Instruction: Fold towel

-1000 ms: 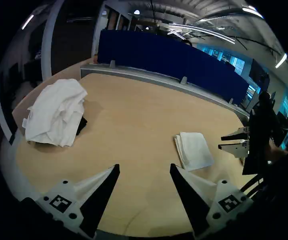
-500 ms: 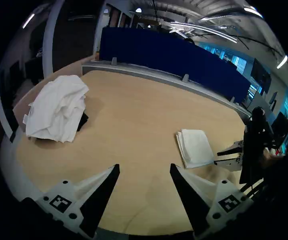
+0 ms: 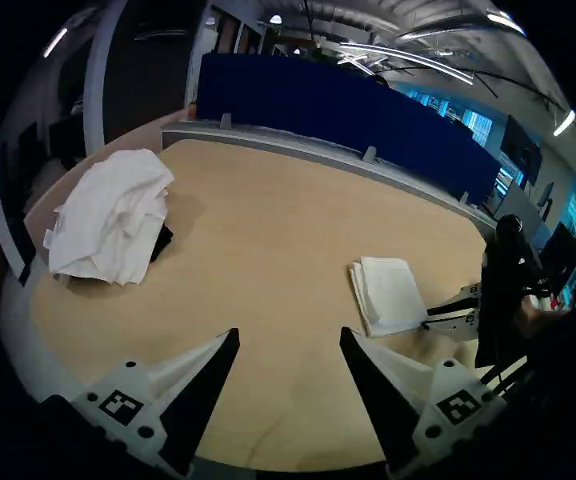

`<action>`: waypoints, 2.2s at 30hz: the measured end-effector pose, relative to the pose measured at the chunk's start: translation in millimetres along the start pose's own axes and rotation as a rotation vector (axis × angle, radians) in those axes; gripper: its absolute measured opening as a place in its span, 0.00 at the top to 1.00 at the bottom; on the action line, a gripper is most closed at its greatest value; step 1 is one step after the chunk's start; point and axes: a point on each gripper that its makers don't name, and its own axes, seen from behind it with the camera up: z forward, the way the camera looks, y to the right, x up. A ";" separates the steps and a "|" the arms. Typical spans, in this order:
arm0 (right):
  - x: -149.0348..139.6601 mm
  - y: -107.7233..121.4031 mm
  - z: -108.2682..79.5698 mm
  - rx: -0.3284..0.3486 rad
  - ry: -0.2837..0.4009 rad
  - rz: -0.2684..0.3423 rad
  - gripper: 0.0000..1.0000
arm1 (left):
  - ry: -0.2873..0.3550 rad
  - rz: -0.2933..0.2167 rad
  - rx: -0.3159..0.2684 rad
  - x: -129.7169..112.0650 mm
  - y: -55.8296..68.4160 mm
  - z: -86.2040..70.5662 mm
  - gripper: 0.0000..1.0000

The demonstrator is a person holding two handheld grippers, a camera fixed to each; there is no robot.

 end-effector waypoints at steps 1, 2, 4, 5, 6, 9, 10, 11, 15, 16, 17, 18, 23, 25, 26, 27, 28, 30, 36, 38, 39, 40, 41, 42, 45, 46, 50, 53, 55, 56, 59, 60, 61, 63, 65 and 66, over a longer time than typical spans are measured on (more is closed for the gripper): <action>-0.3 -0.3 0.0 0.002 -0.001 0.000 0.65 | -0.001 0.000 0.000 -0.3 -0.1 0.2 0.07; -0.7 -0.7 0.1 0.003 -0.002 0.000 0.70 | -0.001 0.000 0.001 -0.6 -0.2 0.5 0.07; -2.1 -1.4 1.1 0.008 -0.005 0.001 0.76 | -0.002 0.000 0.002 -1.0 -0.8 1.2 0.07; -2.9 -1.9 1.7 0.010 -0.006 0.001 0.80 | -0.003 0.000 0.002 -1.2 -1.1 1.6 0.07; -2.3 -2.1 2.1 0.011 -0.004 0.003 0.84 | -0.004 0.001 0.003 -1.2 -1.3 1.9 0.07; 0.1 -2.6 2.8 0.015 0.001 0.008 0.91 | -0.005 0.001 0.004 -1.3 -1.8 2.8 0.07; 0.9 -2.6 2.9 0.015 0.002 0.009 0.92 | -0.005 0.001 0.004 -1.4 -1.8 3.1 0.07; 1.7 -2.7 3.0 0.016 0.004 0.011 0.93 | -0.006 0.001 0.004 -1.4 -1.7 3.5 0.07; 7.5 -0.9 0.1 0.009 0.018 0.004 0.94 | -0.005 0.002 0.002 -0.1 -0.4 3.8 0.07; 9.5 -0.1 -1.0 0.006 0.024 0.003 0.94 | -0.005 0.003 0.001 0.4 0.1 3.7 0.07; 11.8 0.7 -2.2 0.002 0.030 0.001 0.94 | -0.005 0.003 0.000 0.9 0.6 3.5 0.07; 15.8 1.2 -4.3 0.000 0.039 0.000 0.94 | -0.004 0.004 -0.001 1.5 1.0 3.3 0.07; 45.2 5.8 -19.6 -0.017 0.107 -0.006 0.94 | 0.001 0.008 -0.004 5.6 2.4 3.1 0.07; 59.9 9.0 -27.9 -0.028 0.138 -0.010 0.95 | 0.005 0.008 -0.006 7.4 2.7 3.5 0.06; 68.3 10.9 -32.6 -0.034 0.156 -0.012 0.95 | 0.007 0.008 -0.007 8.4 2.9 3.8 0.07; 75.7 12.7 -37.3 -0.039 0.171 -0.016 0.95 | 0.009 0.008 -0.008 9.3 3.0 4.0 0.07; 83.1 14.5 -42.0 -0.044 0.186 -0.020 0.95 | 0.012 0.008 -0.009 10.2 3.0 4.3 0.07; 98.1 18.2 -52.1 -0.055 0.216 -0.030 0.95 | 0.016 0.009 -0.011 12.1 3.2 4.7 0.07; 134.5 26.5 -81.0 -0.083 0.294 -0.058 0.95 | 0.025 0.013 -0.018 16.9 5.7 3.9 0.07; 144.0 28.8 -89.3 -0.091 0.316 -0.060 0.95 | 0.027 0.015 -0.021 18.2 7.1 3.4 0.07; 147.1 29.6 -92.6 -0.094 0.324 -0.060 0.95 | 0.028 0.016 -0.023 18.8 7.8 3.2 0.07; 150.1 30.5 -95.7 -0.096 0.331 -0.059 0.95 | 0.029 0.017 -0.025 19.4 8.5 3.0 0.07; 153.4 31.4 -99.2 -0.099 0.340 -0.058 0.95 | 0.030 0.018 -0.026 20.1 9.2 2.8 0.07; 155.1 32.4 -101.4 -0.102 0.344 -0.057 0.95 | 0.031 0.019 -0.028 20.7 9.7 2.8 0.07; 158.4 36.2 -107.4 -0.112 0.353 -0.053 0.95 | 0.032 0.021 -0.033 22.5 11.3 3.0 0.07; 158.3 37.6 -109.1 -0.116 0.354 -0.052 0.95 | 0.033 0.023 -0.034 23.1 11.9 3.3 0.07; 155.1 46.2 -117.2 -0.135 0.358 -0.041 0.95 | 0.033 0.031 -0.043 25.8 14.5 5.3 0.07; 150.7 55.4 -125.8 -0.151 0.362 -0.026 0.95 | 0.034 0.040 -0.049 28.1 17.0 7.1 0.07; 147.1 63.0 -132.9 -0.164 0.364 -0.016 0.95 | 0.034 0.046 -0.054 29.5 19.0 8.2 0.07; 145.1 67.4 -137.0 -0.171 0.366 -0.010 0.95 | 0.034 0.050 -0.057 30.3 20.2 8.9 0.07; 138.1 80.9 -149.5 -0.193 0.370 0.005 0.95 | 0.032 0.061 -0.064 31.8 23.4 11.7 0.07; 135.6 86.1 -153.9 -0.202 0.370 0.009 0.95 | 0.032 0.065 -0.066 32.3 24.7 12.6 0.07; 133.0 91.5 -158.4 -0.211 0.370 0.013 0.95 | 0.031 0.069 -0.068 32.8 26.0 13.6 0.07; 127.1 103.2 -168.1 -0.231 0.370 0.022 0.95 | 0.030 0.076 -0.072 33.8 28.9 15.6 0.07; 120.6 115.4 -177.9 -0.250 0.369 0.030 0.95 | 0.029 0.082 -0.076 34.9 32.1 17.5 0.07; 117.1 121.3 -182.2 -0.259 0.368 0.035 0.95 | 0.029 0.083 -0.078 35.5 33.7 18.1 0.07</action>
